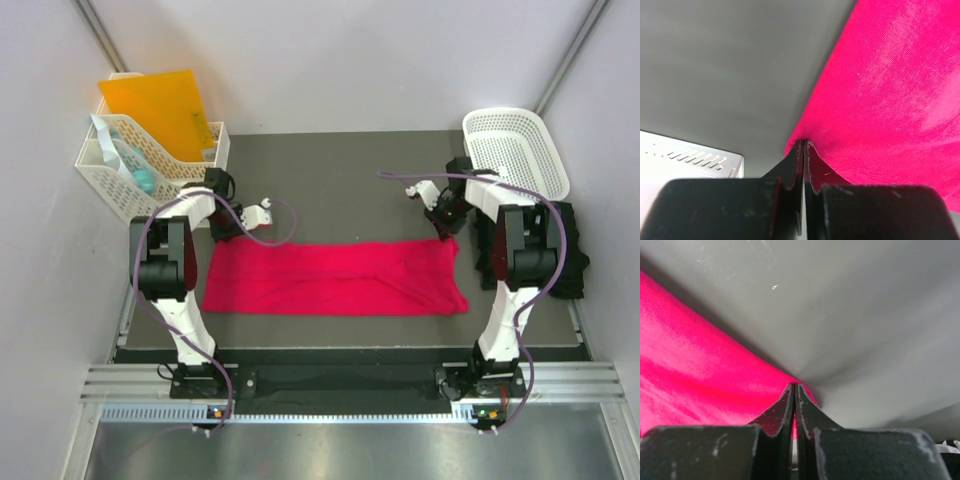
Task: Fold and stack the t-shirts
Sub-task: Fold the tshirt
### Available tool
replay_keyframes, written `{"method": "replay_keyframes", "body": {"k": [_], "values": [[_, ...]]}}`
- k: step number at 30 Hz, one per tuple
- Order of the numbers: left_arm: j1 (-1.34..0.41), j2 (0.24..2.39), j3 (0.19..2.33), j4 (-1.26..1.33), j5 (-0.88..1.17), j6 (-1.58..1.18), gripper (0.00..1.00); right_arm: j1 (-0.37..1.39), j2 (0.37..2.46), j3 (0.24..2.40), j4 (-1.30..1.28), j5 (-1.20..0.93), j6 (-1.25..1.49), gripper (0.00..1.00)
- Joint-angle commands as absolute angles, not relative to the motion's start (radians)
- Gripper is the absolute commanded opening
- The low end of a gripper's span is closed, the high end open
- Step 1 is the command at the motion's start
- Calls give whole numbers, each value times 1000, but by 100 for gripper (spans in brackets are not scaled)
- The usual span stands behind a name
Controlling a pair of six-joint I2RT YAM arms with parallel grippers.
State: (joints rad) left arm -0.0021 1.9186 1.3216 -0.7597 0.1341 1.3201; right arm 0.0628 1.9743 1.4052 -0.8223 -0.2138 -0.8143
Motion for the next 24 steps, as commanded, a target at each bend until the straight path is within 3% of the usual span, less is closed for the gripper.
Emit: {"method": "replay_keyframes", "body": {"k": [1,24], "values": [[3,1937,1284,-684,71,1310,0,45,1979,1371,-732,-120,-813,0],[3,1921,1186,-626,-92,1298,0,8,1885,1213,-624,26,-876,0]]}}
